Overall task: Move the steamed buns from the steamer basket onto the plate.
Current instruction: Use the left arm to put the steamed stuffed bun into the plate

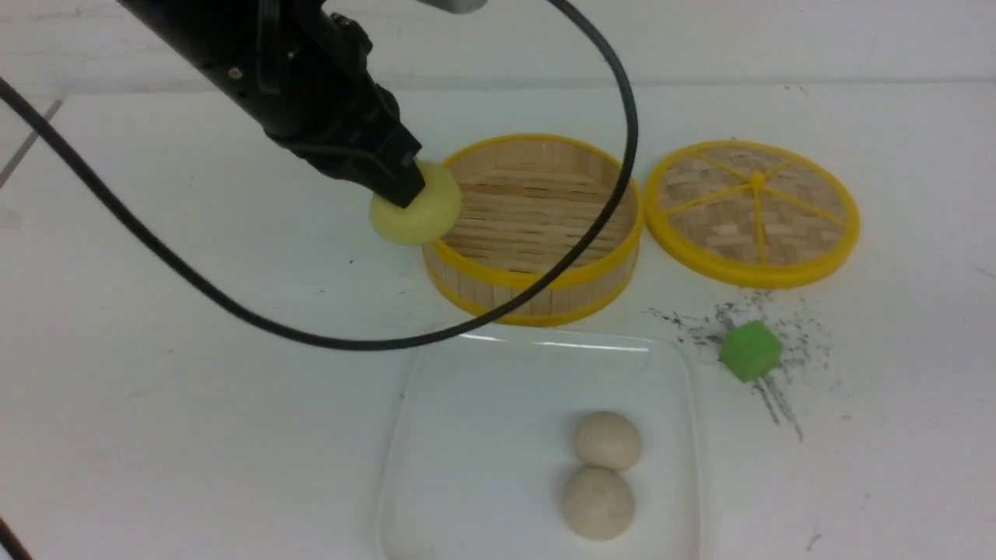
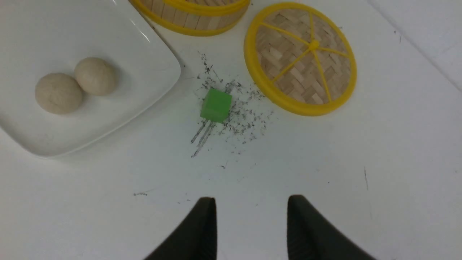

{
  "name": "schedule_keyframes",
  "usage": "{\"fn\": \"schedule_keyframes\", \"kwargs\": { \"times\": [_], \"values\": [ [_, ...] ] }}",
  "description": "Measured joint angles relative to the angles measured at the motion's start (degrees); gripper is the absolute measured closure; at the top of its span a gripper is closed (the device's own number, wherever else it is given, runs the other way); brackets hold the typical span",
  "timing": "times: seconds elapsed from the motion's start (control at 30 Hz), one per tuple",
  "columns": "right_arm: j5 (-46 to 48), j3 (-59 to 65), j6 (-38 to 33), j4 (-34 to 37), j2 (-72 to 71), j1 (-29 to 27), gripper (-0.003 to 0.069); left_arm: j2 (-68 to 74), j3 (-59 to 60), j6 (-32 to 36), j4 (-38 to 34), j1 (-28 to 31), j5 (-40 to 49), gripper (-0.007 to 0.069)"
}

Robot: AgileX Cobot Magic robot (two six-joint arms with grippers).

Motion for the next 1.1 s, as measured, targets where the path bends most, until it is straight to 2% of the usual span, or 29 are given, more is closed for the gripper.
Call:
{"fn": "schedule_keyframes", "kwargs": {
  "times": [0.17,0.43,0.67,1.1],
  "values": [
    [0.0,0.0,0.07,-0.12,-0.98,0.0,0.0365,-2.27,10.16,-0.35,-3.3,0.0,-0.11,0.0603],
    [0.0,0.0,1.28,-0.12,-1.2,0.0,0.0365,-4.48,22.53,4.08,-8.96,-0.06,-0.43,0.0602],
    [0.0,0.0,1.28,0.79,-1.2,0.0,0.0365,0.2,24.39,8.26,-13.81,-0.06,-4.25,0.0602],
    [0.0,0.0,1.28,1.36,-1.21,0.0,0.0365,11.11,24.39,13.03,-14.37,-0.06,-10.24,0.0602]
  ]
}}
